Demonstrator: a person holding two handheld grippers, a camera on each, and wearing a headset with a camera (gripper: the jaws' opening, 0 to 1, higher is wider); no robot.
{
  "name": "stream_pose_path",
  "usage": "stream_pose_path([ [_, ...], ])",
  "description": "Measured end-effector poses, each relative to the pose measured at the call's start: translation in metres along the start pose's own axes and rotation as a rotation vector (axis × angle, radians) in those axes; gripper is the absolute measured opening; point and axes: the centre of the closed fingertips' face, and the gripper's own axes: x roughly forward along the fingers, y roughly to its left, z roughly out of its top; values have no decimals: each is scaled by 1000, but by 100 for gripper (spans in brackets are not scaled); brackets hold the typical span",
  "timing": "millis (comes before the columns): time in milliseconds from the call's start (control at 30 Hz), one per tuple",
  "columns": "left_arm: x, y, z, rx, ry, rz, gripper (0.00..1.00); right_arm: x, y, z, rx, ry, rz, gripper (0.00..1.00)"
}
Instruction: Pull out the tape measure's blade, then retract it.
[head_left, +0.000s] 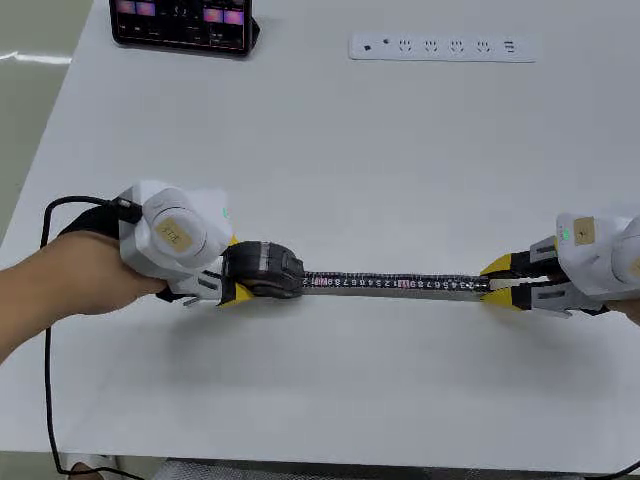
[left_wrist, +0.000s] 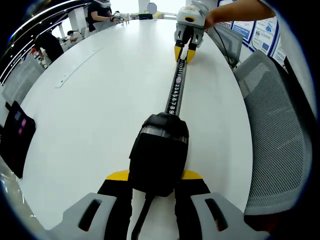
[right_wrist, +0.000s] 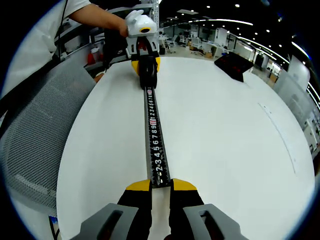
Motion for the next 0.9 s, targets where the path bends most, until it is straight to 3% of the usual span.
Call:
stream_pose_path([
  [200,0,0,0,-1,-1,2,28,-7,-1,-9,8,17,-6,8],
  [467,-1,0,0,-7,4,11,28,-6,-1,-7,23,18,-6,9],
  [900,0,1,1,-22,4,34,29,-5,0,-7,1,64,2,11],
])
